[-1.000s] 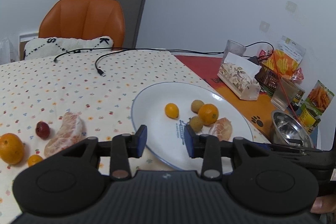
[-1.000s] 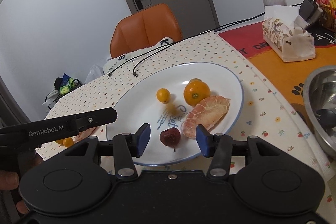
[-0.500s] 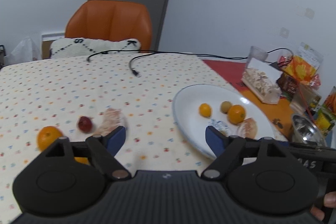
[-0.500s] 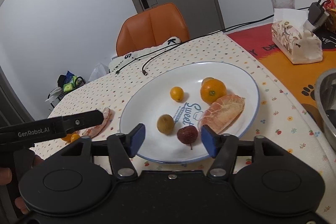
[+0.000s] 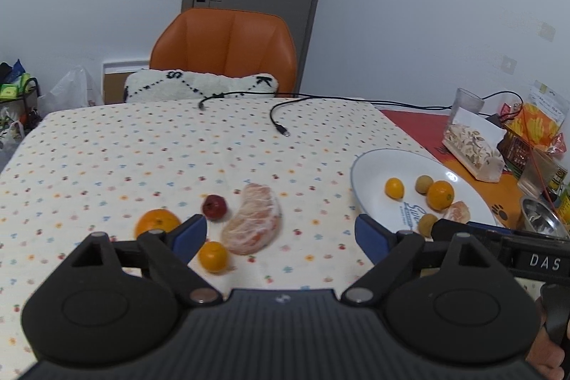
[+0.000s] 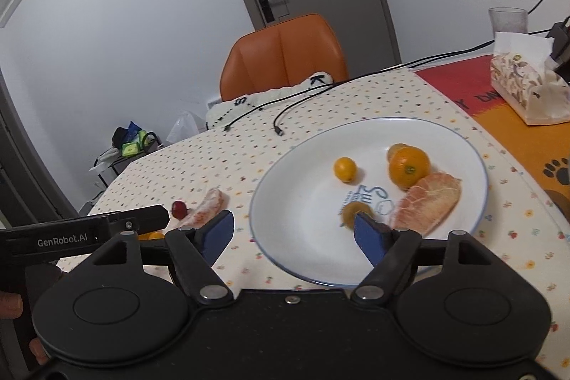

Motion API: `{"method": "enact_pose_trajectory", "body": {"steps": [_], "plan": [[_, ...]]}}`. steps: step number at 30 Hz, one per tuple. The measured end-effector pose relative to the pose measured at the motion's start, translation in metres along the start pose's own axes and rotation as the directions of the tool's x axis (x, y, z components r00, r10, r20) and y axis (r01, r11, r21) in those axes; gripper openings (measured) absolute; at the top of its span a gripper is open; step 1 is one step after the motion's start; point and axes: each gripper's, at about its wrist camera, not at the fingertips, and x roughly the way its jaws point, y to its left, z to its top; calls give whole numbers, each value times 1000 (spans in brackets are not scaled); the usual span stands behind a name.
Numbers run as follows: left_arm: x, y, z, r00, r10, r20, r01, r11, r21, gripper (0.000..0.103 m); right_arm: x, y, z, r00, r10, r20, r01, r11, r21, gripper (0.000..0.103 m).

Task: Organize fruits
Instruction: 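Move both grippers back toward the remaining fruit on the tablecloth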

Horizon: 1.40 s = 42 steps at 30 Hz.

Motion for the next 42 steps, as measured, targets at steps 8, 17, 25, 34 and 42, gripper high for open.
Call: {"method": "enact_pose_trajectory", "body": {"steps": [8,17,25,34,42], "plan": [[-10,22,-3,1000,29,9,-28,999,-22,89,10,20,0,999,35,-6,-35,999,-22,74],[-17,49,-4,998,62,24,-60,996,-71,89,22,43,0,997,67,-26,-69,996,-57,74],[-18,70,-5,995,93,33,-89,990,-108,89,37,63,0,994,90,-56,-95,991,-92,70],[-14,91,-7,995,93,27,-88,985,-149,86,55,84,-1,990,104,-95,-116,986,-120,64],[-9,104,-10,997,75,20,-71,984,-164,82,73,103,-3,984,120,-135,-139,980,-145,58]]}}
